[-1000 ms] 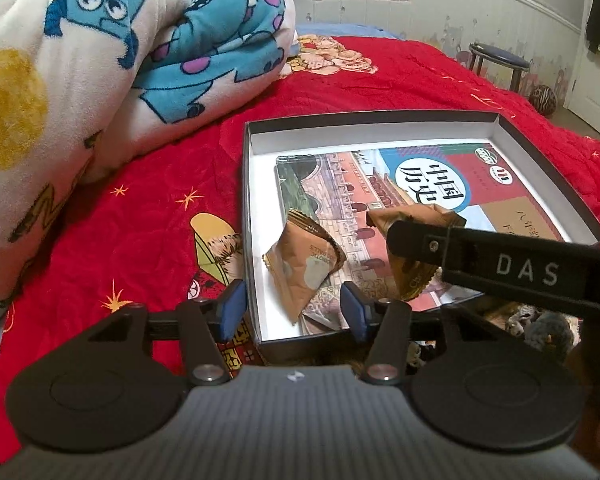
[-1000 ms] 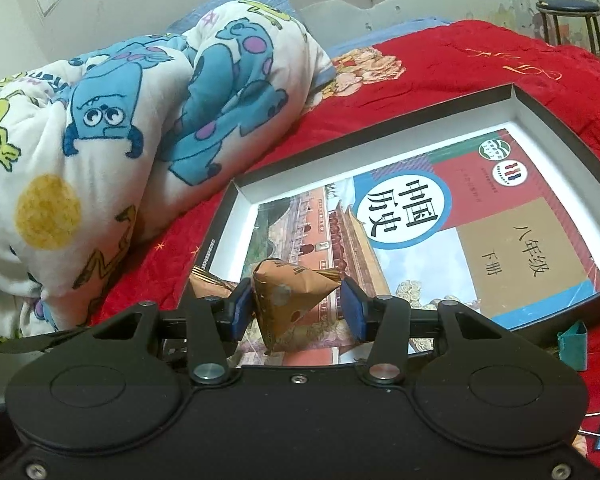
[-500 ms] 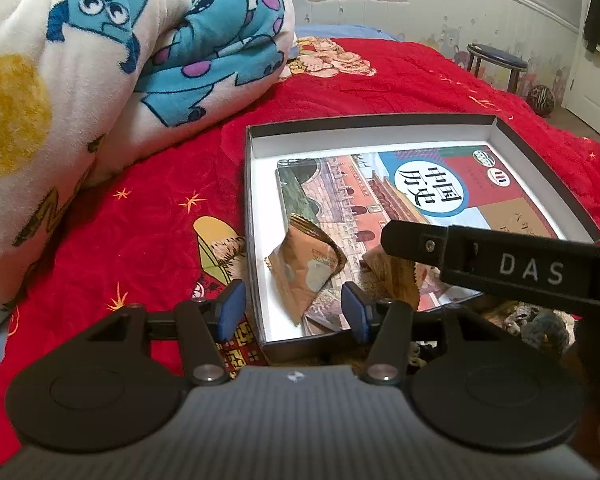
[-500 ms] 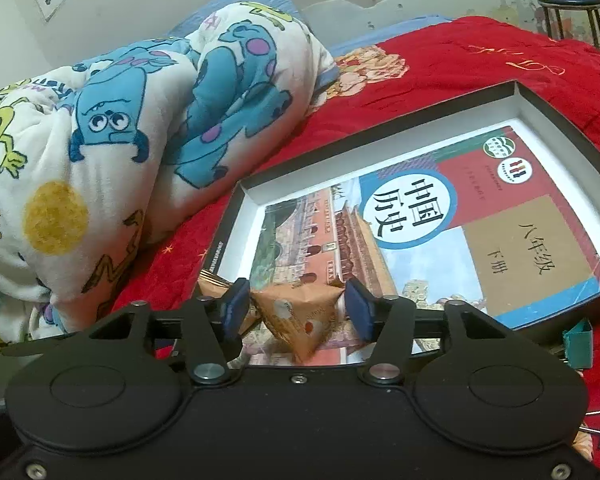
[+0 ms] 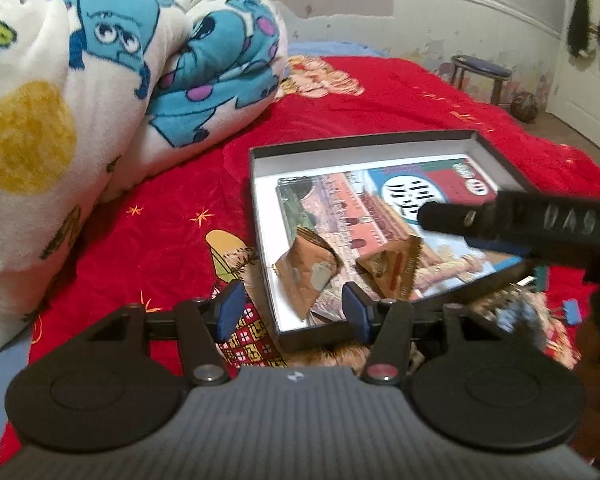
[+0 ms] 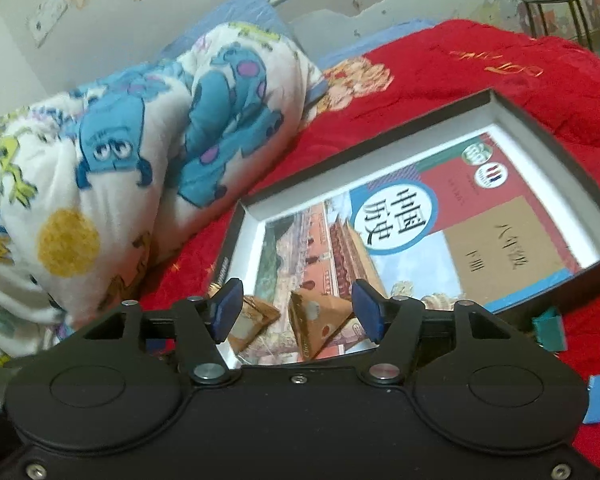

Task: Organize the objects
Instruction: 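Lower both packets onto the textbook in the box and open both grippers, then move right gripper onto a brown packet while left gripper returns to the pile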

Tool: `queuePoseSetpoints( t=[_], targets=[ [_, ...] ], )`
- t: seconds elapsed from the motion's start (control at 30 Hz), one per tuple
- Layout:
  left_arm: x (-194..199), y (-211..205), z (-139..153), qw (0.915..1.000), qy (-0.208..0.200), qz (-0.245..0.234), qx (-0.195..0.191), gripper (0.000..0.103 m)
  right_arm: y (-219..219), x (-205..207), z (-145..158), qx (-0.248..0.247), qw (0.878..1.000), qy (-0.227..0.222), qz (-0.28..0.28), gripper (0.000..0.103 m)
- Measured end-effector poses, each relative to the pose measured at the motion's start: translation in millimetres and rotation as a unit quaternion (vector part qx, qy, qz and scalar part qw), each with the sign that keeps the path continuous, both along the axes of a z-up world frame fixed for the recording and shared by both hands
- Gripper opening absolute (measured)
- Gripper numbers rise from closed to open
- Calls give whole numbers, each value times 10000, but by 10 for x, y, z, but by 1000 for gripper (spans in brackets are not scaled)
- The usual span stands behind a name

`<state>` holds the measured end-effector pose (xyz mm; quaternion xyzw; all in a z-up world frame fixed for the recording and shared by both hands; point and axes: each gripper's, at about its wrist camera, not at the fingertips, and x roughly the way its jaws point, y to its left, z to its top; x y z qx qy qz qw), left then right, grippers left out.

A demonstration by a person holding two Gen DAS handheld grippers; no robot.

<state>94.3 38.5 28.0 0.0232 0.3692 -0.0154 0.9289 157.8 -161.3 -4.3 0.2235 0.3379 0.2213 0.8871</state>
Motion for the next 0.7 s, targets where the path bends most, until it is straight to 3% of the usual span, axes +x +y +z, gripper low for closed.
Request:
queuePoseSetpoints(
  t=[0.17, 0.3, 0.5, 0.7],
  targets=[
    [-134, -10, 4, 9982, 256, -490, -232, 68, -202, -304, 161, 180, 9995, 31, -266, 59],
    [-267, -63, -38, 9948, 489, -834, -323, 68, -218, -597, 197, 104, 9997, 186, -135, 59],
    [-292, -96, -130, 9933, 627, -893, -387, 68, -59, -903, 178, -186, 9992, 245, 258, 59],
    [-224, -165, -247, 9916, 759, -1006, -291, 68, 0, -834, 38, -223, 9982, 473, 309, 59]
  ],
)
